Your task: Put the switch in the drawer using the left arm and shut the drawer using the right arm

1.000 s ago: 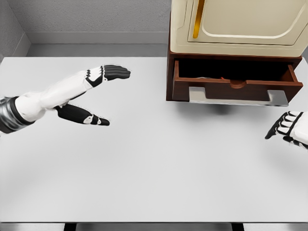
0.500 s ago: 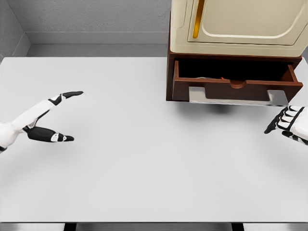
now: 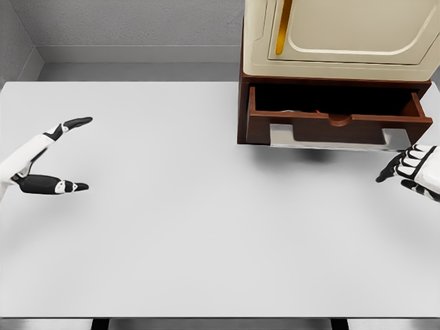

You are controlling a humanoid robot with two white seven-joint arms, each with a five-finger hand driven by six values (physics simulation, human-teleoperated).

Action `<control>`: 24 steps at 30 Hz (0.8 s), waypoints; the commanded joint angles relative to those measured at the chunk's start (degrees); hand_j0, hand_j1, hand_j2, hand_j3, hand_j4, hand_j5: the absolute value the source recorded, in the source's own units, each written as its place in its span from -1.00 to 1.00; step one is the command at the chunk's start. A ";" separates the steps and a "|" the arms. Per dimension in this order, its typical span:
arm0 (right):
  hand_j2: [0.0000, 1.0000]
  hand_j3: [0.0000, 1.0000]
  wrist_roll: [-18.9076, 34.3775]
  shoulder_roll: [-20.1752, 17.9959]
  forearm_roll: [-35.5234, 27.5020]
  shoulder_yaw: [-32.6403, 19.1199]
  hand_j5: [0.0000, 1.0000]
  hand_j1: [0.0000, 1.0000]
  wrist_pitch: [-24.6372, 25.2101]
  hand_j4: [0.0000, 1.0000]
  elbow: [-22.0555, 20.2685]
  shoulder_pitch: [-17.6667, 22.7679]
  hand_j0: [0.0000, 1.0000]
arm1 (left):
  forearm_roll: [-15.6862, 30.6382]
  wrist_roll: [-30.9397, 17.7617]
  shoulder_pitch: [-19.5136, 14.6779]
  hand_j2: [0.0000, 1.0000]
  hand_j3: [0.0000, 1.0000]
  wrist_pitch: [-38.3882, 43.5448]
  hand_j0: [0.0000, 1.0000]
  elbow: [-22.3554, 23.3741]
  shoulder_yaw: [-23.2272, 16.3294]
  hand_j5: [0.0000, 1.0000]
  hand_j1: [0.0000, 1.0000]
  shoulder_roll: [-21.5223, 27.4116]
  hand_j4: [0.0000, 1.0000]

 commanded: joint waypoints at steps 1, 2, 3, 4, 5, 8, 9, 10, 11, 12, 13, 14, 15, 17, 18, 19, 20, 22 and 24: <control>0.20 0.20 -0.04 0.16 -0.10 0.02 0.20 0.20 -0.06 0.20 -0.01 0.00 0.20 | 0.39 0.02 -0.09 1.00 1.00 0.08 1.00 -0.03 0.11 1.00 1.00 0.05 1.00; 0.20 0.20 -0.04 0.16 -0.01 0.20 0.20 0.20 -0.06 0.20 -0.01 0.00 0.20 | 0.39 0.02 0.00 1.00 1.00 0.08 1.00 -0.03 0.11 1.00 1.00 0.05 1.00; 0.20 0.20 -0.04 0.16 -0.10 0.20 0.20 0.20 -0.06 0.20 0.08 0.00 0.20 | 0.39 0.02 0.00 1.00 1.00 0.08 1.00 -0.03 0.11 1.00 1.00 0.05 1.00; 0.21 0.21 -0.04 0.51 -0.19 0.29 0.21 0.21 -0.06 0.21 0.17 0.00 0.21 | 0.39 0.02 -0.09 1.00 1.00 0.08 1.00 -0.03 0.11 1.00 1.00 0.05 1.00; 0.21 0.21 -0.04 1.04 -0.19 0.20 0.21 0.21 -0.06 0.21 0.25 0.00 0.21 | 0.39 0.02 -0.09 1.00 1.00 0.08 1.00 0.06 0.11 1.00 1.00 0.05 1.00; 0.21 0.21 0.14 4.03 -0.28 0.29 0.21 0.21 -0.06 0.21 0.70 0.00 0.21 | 0.39 0.02 -0.09 1.00 1.00 0.08 1.00 0.06 0.11 1.00 1.00 0.05 1.00; 0.21 0.21 0.31 4.64 -0.28 0.29 0.21 0.21 -0.06 0.21 0.69 0.00 0.21 | 0.39 0.02 -0.09 1.00 1.00 0.08 1.00 -0.03 0.11 1.00 1.00 0.05 1.00; 0.21 0.21 0.32 4.82 -0.19 0.37 0.21 0.21 -0.06 0.21 0.69 0.00 0.21 | 0.39 0.02 0.00 1.00 1.00 0.08 1.00 -0.03 0.11 1.00 1.00 0.05 1.00; 0.21 0.21 0.40 4.82 -0.19 0.37 0.21 0.21 -0.06 0.21 0.61 0.00 0.21 | 0.39 0.02 -0.09 1.00 1.00 0.08 1.00 -0.03 0.11 1.00 1.00 0.05 1.00; 0.21 0.21 0.32 4.82 -0.28 0.37 0.21 0.21 -0.06 0.21 0.52 0.00 0.21 | 0.39 0.02 -0.09 1.00 1.00 0.08 1.00 0.06 0.11 1.00 1.00 0.05 1.00; 0.21 0.21 0.32 4.82 -0.36 0.37 0.21 0.21 -0.06 0.21 0.52 -0.09 0.21 | 0.39 0.02 -0.09 1.00 1.00 0.08 1.00 -0.03 0.11 1.00 1.00 0.05 1.00; 0.21 0.21 0.32 5.34 -0.28 0.37 0.21 0.21 -0.06 0.21 0.61 -0.79 0.21 | 0.39 0.02 0.00 1.00 1.00 0.08 1.00 -0.03 0.11 1.00 1.00 0.05 1.00; 0.21 0.21 0.40 5.70 -0.28 0.37 0.21 0.21 -0.06 0.21 0.61 -1.05 0.21 | 0.39 0.02 -0.09 1.00 1.00 0.08 1.00 -0.03 0.11 1.00 1.00 0.05 1.00; 0.20 0.20 0.32 5.87 -0.36 0.37 0.20 0.20 -0.06 0.20 0.61 -1.41 0.20 | 0.39 0.02 -0.09 1.00 1.00 0.08 1.00 -0.03 0.11 1.00 1.00 0.05 1.00; 0.20 0.20 0.32 5.96 -0.28 0.37 0.20 0.20 -0.06 0.20 0.61 -1.58 0.20 | 0.39 0.02 -0.09 1.00 1.00 0.08 1.00 0.06 0.11 1.00 1.00 0.05 1.00; 0.20 0.20 0.32 6.14 -0.36 0.37 0.20 0.20 -0.06 0.20 0.69 -1.58 0.20 | 0.39 0.02 -0.09 1.00 1.00 0.08 1.00 0.06 0.11 1.00 1.00 0.05 1.00; 0.20 0.20 0.40 6.49 -0.28 0.46 0.20 0.20 -0.06 0.20 0.69 -1.58 0.20 | 0.39 0.02 -0.09 1.00 1.00 0.08 1.00 0.06 0.11 1.00 1.00 0.05 1.00; 0.20 0.20 0.40 6.49 -0.28 0.81 0.20 0.20 -0.06 0.20 0.69 -1.67 0.20 | 0.39 0.02 -0.09 1.00 1.00 0.08 1.00 0.06 0.11 1.00 1.00 0.05 1.00; 0.20 0.20 0.40 6.58 -0.28 1.25 0.20 0.20 -0.06 0.20 0.61 -2.02 0.20 | 0.39 0.02 -0.09 1.00 1.00 0.08 1.00 0.06 0.11 1.00 1.00 0.05 1.00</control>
